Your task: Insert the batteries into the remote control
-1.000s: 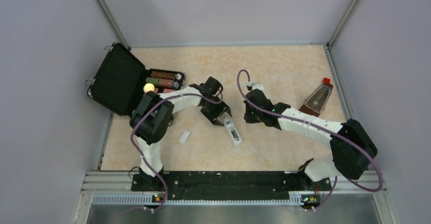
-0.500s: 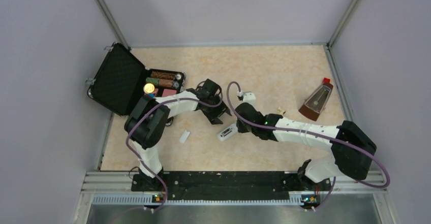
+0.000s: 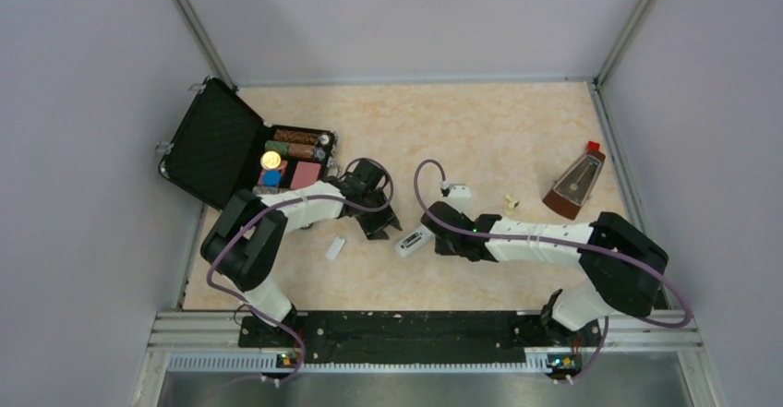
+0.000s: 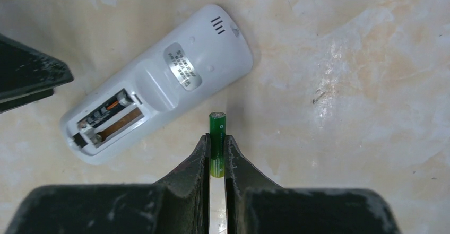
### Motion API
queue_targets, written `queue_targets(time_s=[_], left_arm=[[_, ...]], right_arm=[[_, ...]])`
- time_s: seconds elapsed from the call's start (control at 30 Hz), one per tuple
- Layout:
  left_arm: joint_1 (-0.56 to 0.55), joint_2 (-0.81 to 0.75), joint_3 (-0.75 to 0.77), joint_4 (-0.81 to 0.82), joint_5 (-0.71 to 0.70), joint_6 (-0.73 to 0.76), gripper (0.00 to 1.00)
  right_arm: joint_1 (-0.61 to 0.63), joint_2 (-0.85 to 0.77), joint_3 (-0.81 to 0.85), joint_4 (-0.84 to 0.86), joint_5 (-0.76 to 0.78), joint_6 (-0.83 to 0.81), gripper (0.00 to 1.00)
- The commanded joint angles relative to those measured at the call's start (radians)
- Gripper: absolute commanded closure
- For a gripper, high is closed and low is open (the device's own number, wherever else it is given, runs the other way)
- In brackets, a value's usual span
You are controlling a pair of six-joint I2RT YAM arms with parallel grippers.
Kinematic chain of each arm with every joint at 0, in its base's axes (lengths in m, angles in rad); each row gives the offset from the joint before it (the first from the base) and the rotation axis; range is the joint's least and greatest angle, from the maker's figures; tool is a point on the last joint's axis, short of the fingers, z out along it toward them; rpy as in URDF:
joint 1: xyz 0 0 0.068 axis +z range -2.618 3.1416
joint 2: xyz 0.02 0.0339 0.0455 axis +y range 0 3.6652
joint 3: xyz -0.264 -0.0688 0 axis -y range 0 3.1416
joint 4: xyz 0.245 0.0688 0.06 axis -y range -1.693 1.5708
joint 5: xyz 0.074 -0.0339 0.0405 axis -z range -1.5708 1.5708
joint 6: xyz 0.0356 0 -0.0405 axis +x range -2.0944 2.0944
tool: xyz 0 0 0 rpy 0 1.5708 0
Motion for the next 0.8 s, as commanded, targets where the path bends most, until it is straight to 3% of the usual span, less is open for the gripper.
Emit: queue_targets(time_s=[0.0, 0.17, 0.5, 0.77], left_arm=[[-0.005, 0.012, -0.060, -0.010, 0.025, 0.090, 0.53], [-0.004, 0.030, -0.075, 0.043, 0.084, 0.143, 0.59], [-0.004, 0.012, -0.138, 0.137, 0.135, 0.158, 0.61], [-0.001, -0.031, -0.131, 0.086, 0.053, 0.140, 0.61]], right_arm=[[0.013, 0.058, 0.044, -0.011, 0.024, 0.058, 1.00], [0.015, 0.109, 0.055, 0.027, 0.040, 0.078, 1.00], [0.015, 0.202, 0.131, 0.055, 0.081, 0.052, 1.00], [0.017, 0.105, 0.156, -0.022, 0.113, 0.051, 1.00]])
